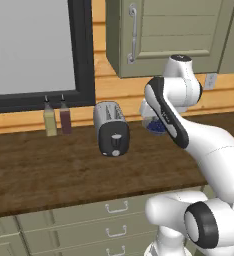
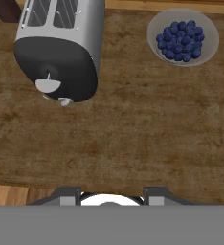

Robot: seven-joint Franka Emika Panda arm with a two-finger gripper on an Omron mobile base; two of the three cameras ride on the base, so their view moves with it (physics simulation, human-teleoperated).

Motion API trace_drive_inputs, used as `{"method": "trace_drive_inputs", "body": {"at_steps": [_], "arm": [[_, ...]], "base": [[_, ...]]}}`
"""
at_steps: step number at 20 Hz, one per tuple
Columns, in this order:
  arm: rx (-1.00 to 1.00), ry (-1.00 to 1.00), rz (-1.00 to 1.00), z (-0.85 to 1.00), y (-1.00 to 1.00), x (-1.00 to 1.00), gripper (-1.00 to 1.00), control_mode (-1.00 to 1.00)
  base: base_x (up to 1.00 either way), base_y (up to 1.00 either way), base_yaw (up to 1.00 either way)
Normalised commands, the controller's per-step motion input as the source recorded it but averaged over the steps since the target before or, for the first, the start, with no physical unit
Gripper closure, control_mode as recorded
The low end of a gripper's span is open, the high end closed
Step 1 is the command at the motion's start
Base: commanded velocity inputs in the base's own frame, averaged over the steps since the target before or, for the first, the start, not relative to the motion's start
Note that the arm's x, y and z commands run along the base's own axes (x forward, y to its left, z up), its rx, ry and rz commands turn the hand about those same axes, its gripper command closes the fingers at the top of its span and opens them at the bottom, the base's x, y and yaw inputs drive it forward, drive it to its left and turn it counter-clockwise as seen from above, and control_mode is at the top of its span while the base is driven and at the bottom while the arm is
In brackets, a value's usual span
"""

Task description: Navigate to the stand mixer.

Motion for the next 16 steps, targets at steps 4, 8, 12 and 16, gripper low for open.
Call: {"method": "trace_drive_inputs", "body": {"at_steps": [4,8,12,16], "arm": [[0.0,0.0,0.0,0.0,0.0,0.0,-1.0,1.0],[0.0,0.0,0.0,0.0,0.0,0.0,-1.0,1.0],[0.0,0.0,0.0,0.0,0.0,0.0,-1.0,1.0],[0.0,0.0,0.0,0.0,0.0,0.0,-1.0,1.0]], "base": [[-0.02,0.0,0.0],[-0.46,0.0,0.02],[-0.49,0.25,0.23],[-0.13,0.53,0.46]]}}
